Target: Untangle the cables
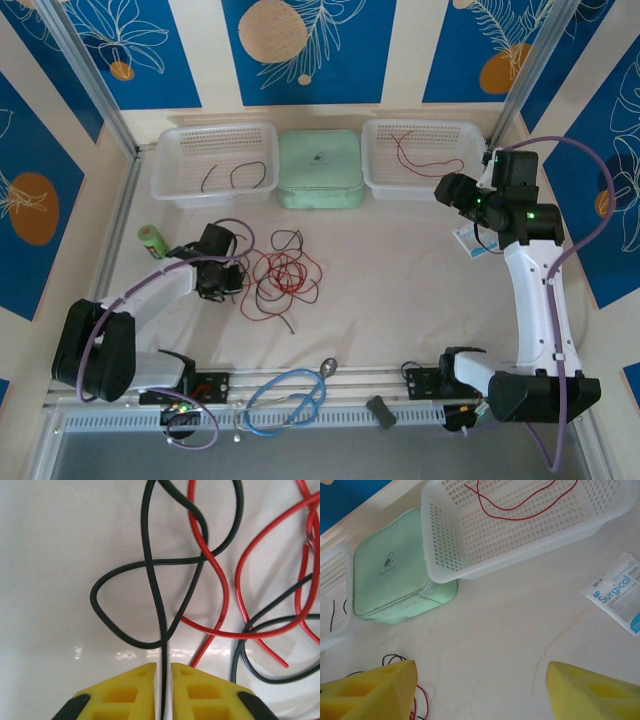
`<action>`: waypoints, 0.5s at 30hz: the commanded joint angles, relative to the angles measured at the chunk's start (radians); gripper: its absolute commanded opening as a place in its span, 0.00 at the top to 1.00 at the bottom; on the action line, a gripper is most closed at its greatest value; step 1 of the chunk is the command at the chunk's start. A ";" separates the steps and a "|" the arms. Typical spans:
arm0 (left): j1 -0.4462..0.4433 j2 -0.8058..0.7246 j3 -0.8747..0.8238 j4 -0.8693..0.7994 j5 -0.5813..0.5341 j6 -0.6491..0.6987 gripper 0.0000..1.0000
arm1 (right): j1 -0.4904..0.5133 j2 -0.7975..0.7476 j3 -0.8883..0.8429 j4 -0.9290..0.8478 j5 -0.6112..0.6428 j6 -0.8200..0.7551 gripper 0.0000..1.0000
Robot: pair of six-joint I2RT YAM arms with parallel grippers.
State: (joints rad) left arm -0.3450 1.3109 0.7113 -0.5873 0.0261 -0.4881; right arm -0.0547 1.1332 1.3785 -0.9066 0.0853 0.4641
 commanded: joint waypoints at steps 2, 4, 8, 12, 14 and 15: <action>-0.005 -0.006 -0.020 -0.019 0.022 -0.011 0.80 | -0.008 -0.027 -0.006 -0.012 -0.032 -0.001 0.31; -0.005 0.003 -0.045 -0.002 0.033 -0.028 0.78 | -0.008 -0.029 -0.005 -0.015 -0.036 0.000 0.31; -0.017 0.009 -0.085 0.017 0.044 -0.058 0.69 | -0.010 -0.033 0.003 -0.017 -0.038 -0.002 0.31; -0.032 0.004 -0.097 0.018 0.031 -0.071 0.65 | -0.012 -0.035 0.003 -0.014 -0.043 -0.001 0.31; -0.035 0.009 -0.099 0.025 0.028 -0.073 0.65 | -0.013 -0.035 0.000 -0.011 -0.048 0.001 0.31; -0.038 0.014 -0.100 0.031 0.025 -0.073 0.67 | -0.013 -0.034 -0.001 -0.010 -0.052 0.002 0.31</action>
State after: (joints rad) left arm -0.3710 1.3174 0.6193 -0.5648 0.0490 -0.5457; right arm -0.0612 1.1152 1.3785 -0.9100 0.0666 0.4644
